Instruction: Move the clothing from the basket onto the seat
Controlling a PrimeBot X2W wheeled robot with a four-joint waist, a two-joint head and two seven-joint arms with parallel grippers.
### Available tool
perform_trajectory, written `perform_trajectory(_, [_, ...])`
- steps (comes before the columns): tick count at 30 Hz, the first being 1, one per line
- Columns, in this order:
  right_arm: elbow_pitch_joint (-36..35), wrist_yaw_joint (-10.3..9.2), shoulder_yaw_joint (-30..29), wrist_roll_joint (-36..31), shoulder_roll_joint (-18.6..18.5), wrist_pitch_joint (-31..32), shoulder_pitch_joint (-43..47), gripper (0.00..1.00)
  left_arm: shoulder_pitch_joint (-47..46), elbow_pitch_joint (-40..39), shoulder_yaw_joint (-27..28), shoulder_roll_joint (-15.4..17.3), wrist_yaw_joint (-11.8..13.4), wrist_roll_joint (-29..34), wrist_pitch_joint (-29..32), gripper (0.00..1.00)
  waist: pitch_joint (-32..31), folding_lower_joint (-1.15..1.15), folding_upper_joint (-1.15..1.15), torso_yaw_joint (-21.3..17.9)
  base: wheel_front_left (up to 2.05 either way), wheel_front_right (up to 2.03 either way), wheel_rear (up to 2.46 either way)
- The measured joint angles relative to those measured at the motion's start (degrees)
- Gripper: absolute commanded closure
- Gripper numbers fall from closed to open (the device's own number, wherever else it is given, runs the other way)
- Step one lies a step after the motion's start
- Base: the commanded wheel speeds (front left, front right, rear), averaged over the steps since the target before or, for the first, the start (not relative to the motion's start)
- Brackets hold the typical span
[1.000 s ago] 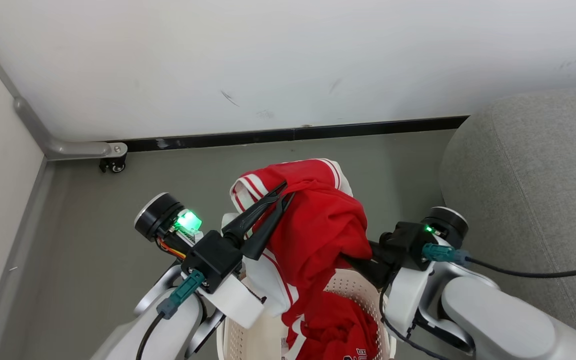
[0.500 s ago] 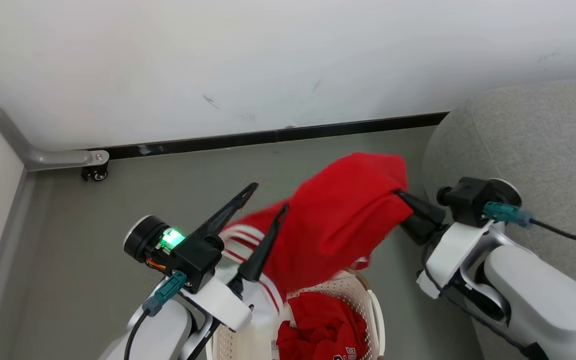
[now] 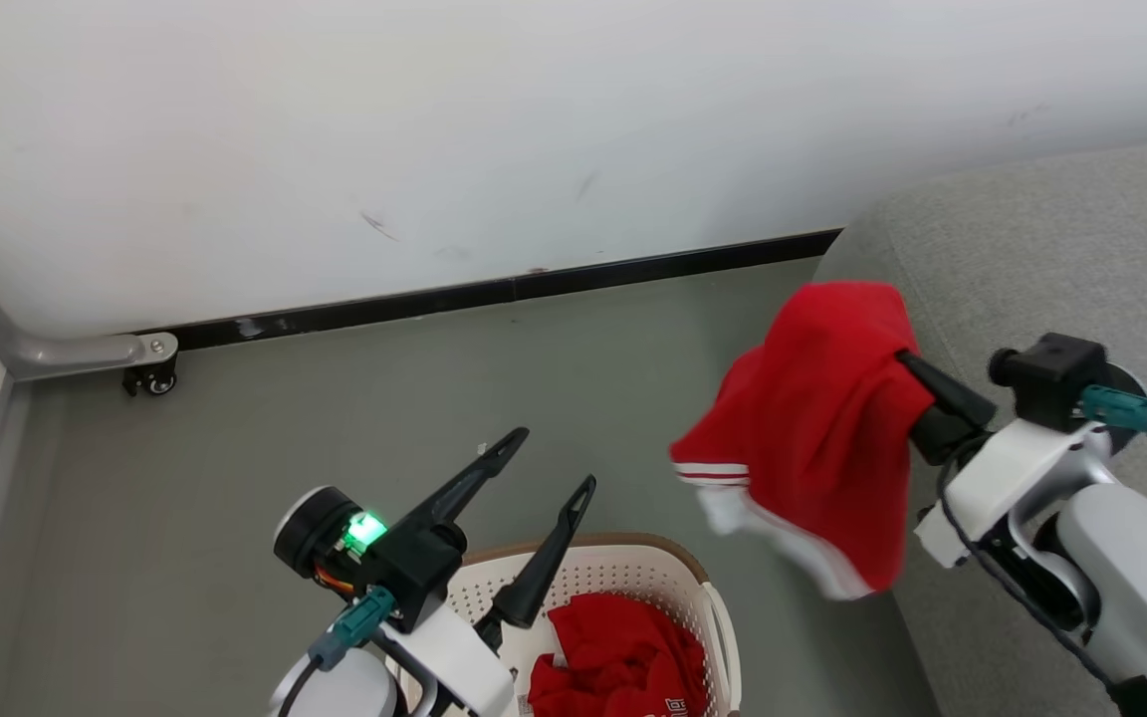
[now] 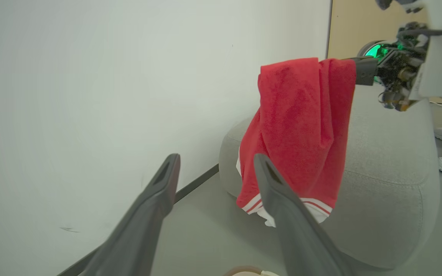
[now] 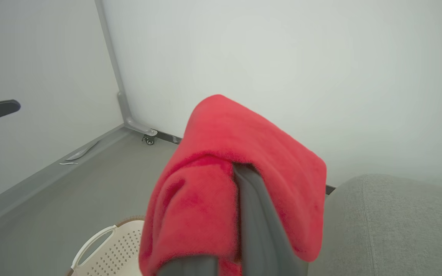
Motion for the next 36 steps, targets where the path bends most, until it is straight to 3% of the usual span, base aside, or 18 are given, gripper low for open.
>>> perform_trajectory(8, [0.1, 0.00, -8.0, 0.0, -0.8, 0.0, 3.2, 1.00, 1.0, -0.6, -2.0, -0.6, -0.5, -0.2, 0.0, 0.00, -0.8, 0.00, 0.00, -2.1, 0.00, 0.00, 0.00])
perform_trajectory(23, [-2.1, 0.00, -17.3, -0.9, -1.7, 0.0, 10.3, 1.00, 2.0, -2.3, -4.9, -2.1, -1.0, -1.6, 0.0, 0.00, -1.7, 0.00, 0.00, -7.2, 0.00, 0.00, 0.00])
perform_trajectory(36, [-4.5, 0.00, -20.5, -1.8, -1.1, 0.0, 13.8, 1.00, 3.2, -3.6, -5.5, -2.2, -1.0, -1.6, 0.0, 0.00, -1.6, 0.00, 0.00, -11.8, 0.00, 0.00, 0.00])
